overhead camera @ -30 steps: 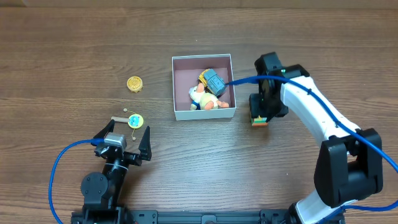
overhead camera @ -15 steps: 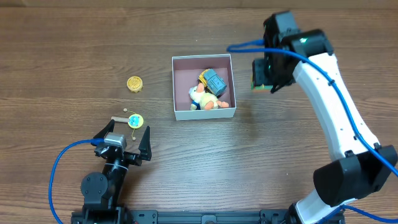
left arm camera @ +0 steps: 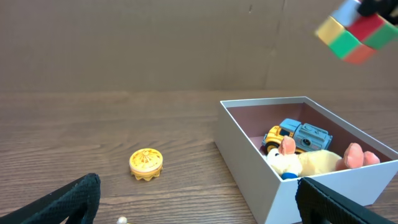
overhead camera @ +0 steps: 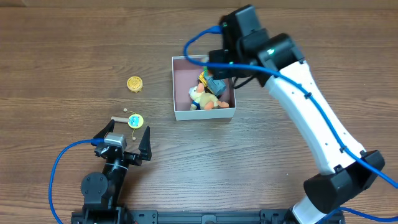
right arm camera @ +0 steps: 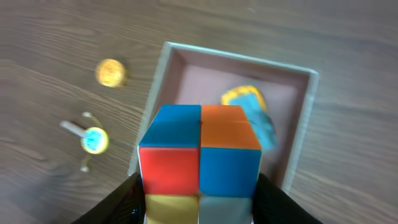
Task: Pack container
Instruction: 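Carry the cube into the box's left corner and release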
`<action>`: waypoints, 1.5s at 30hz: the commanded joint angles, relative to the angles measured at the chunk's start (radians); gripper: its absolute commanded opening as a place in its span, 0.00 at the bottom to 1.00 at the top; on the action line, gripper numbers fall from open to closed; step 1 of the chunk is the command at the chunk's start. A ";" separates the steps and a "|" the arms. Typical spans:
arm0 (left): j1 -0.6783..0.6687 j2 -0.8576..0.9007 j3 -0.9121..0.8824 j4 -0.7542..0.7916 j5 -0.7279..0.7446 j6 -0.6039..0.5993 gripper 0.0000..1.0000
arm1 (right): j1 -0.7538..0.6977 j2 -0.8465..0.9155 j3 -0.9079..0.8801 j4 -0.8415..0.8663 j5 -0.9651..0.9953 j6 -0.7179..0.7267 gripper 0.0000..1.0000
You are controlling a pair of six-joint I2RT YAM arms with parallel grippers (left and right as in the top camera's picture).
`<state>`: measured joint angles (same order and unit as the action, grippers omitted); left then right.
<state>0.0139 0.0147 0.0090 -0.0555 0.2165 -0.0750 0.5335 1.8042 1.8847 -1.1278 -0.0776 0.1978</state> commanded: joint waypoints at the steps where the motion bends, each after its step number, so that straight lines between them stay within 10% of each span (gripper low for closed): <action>1: 0.005 -0.009 -0.004 0.001 0.001 -0.007 1.00 | 0.024 0.017 0.026 0.041 -0.002 0.032 0.50; 33: 0.005 -0.009 -0.004 0.001 0.001 -0.007 1.00 | 0.033 0.240 0.031 0.150 -0.003 0.039 0.66; 39: 0.005 -0.009 -0.004 0.001 0.001 -0.007 1.00 | -0.035 0.240 0.171 -0.018 0.000 0.039 1.00; 45: 0.005 -0.009 -0.004 0.001 0.001 -0.007 1.00 | -0.211 0.239 0.505 -0.383 0.121 0.043 1.00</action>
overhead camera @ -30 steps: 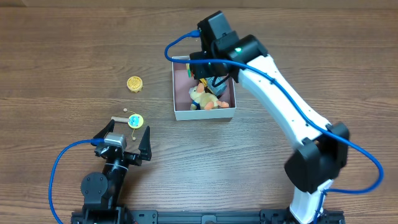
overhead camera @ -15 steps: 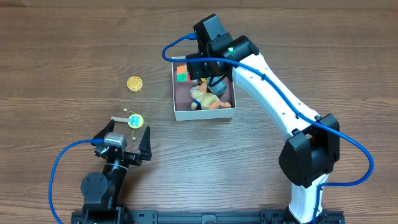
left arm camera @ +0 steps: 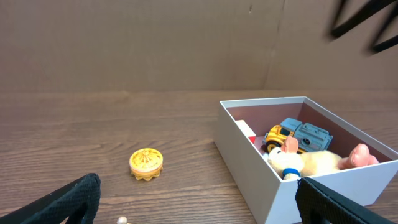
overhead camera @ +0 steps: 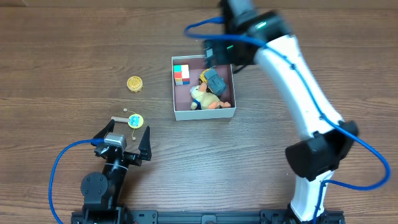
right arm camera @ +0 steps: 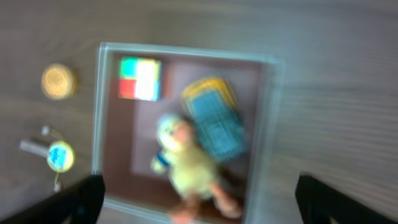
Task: Pack container
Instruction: 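Carry the cube into the box's left corner and release, then raise the right gripper away to the upper right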
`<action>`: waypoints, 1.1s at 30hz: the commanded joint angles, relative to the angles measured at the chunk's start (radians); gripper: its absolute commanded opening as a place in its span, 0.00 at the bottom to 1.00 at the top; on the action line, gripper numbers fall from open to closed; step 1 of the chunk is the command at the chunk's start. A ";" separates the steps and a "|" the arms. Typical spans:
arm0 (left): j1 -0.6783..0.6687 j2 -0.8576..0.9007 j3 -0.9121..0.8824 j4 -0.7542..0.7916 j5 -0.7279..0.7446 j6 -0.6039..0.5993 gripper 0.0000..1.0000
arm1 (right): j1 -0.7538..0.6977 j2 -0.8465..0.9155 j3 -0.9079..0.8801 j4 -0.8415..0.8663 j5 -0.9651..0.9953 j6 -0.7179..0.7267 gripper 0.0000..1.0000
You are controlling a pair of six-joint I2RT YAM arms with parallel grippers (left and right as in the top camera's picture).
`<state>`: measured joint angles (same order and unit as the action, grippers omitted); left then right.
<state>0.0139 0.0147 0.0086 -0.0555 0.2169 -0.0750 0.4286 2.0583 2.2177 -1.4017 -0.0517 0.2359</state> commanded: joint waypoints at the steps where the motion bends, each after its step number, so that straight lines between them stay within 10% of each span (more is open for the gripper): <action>1: 0.005 -0.009 -0.004 0.001 0.000 -0.007 1.00 | -0.142 -0.015 0.214 -0.167 0.111 0.005 1.00; 33: 0.005 -0.009 -0.004 0.001 0.000 -0.007 1.00 | -0.620 -0.016 -0.112 -0.248 0.057 -0.045 1.00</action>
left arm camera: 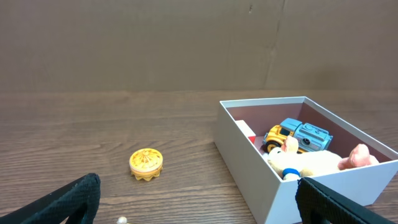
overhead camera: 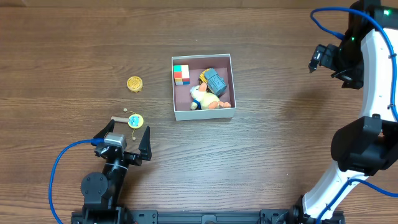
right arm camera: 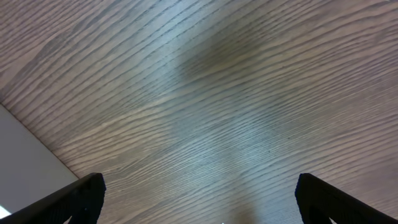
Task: Pack container
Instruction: 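Raise the right gripper away to the upper right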
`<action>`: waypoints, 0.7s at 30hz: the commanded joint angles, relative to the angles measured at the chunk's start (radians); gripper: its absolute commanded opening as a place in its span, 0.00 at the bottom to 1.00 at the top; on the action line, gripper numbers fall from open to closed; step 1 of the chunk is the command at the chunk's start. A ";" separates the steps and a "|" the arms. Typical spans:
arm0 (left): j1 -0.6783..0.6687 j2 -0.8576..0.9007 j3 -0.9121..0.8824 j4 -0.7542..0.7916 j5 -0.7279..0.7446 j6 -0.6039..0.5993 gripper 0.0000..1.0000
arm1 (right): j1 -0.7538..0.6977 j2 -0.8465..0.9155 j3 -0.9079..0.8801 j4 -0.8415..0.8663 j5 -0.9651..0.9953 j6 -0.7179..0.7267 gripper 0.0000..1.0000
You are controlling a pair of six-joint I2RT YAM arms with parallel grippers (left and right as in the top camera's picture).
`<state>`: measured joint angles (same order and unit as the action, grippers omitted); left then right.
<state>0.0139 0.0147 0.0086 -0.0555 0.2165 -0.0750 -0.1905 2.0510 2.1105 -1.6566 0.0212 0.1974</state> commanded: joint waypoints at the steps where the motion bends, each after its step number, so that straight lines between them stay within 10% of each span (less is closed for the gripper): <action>1: 0.005 -0.009 -0.004 0.001 0.001 -0.007 1.00 | -0.001 -0.008 -0.005 0.009 -0.016 -0.007 1.00; 21: 0.005 -0.009 -0.004 0.008 0.008 -0.012 1.00 | 0.000 -0.008 -0.005 0.147 -0.015 -0.007 1.00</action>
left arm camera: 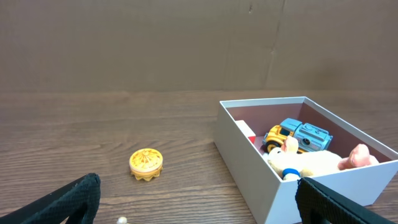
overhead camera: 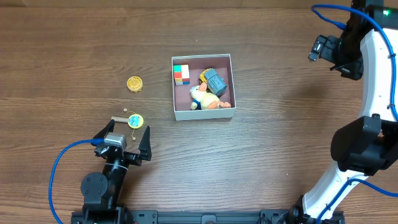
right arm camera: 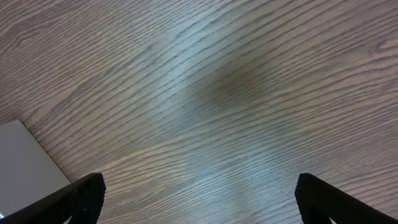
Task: Pack container
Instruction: 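Raise the right gripper away to the upper right, then move the left gripper toward the yellow gear toy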
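Observation:
The white box [overhead camera: 205,114] sits mid-table and holds a colour cube [overhead camera: 181,74] in its back left corner, a blue and yellow toy truck [overhead camera: 213,81] and a plush duck [overhead camera: 205,98]. Left of the box, a yellow disc [overhead camera: 134,83] and a small blue-faced spinner [overhead camera: 134,121] on a stick lie on the wood. My left gripper [overhead camera: 127,138] is open near the front edge, just behind the spinner. My right gripper [right arm camera: 199,199] is open and empty over bare wood far to the right. The left wrist view shows the box [left arm camera: 249,162], the truck [left arm camera: 301,135] and the disc [left arm camera: 146,163].
The table is dark wood planking. One corner of the box [right arm camera: 28,165] shows at the left edge of the right wrist view. Blue cables trail from both arms. The right arm's white links run down the table's right side.
My right gripper has shifted slightly toward the table's back right, and the box corner in its view has shrunk. The left arm and all the toys are unmoved.
My right gripper was first shut on the colour cube above the box. At the following moment the cube lay in the box's back left corner and the gripper was open above it. Later the right arm was far to the right, where it remains.

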`<action>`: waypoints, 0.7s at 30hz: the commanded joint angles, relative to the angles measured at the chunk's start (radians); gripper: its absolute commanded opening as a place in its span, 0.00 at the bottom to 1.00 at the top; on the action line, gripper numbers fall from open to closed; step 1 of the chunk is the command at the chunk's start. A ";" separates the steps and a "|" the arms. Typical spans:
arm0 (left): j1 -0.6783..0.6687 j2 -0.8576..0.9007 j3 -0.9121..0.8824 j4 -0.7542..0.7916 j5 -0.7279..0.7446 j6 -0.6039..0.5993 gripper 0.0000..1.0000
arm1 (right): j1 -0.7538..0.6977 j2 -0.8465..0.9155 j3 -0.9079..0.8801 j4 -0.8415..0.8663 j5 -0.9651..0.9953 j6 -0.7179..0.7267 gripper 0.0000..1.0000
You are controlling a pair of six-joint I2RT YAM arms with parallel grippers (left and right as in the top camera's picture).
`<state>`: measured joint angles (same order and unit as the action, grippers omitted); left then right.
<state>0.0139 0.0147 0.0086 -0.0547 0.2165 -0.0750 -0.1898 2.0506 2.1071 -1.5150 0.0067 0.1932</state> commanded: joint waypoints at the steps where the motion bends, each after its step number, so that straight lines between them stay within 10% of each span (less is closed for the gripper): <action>1: 0.005 -0.009 -0.004 0.002 0.034 -0.026 1.00 | -0.001 -0.008 -0.002 0.007 -0.001 -0.003 1.00; 6: 0.005 -0.009 0.042 0.048 0.334 0.027 1.00 | -0.002 -0.008 -0.002 0.008 -0.001 -0.003 1.00; 21: 0.004 0.539 0.743 -0.681 0.066 0.098 1.00 | -0.001 -0.008 -0.002 0.008 -0.001 -0.003 1.00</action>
<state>0.0139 0.3782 0.6434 -0.6701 0.2909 0.0032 -0.1898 2.0510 2.1067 -1.5105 0.0067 0.1936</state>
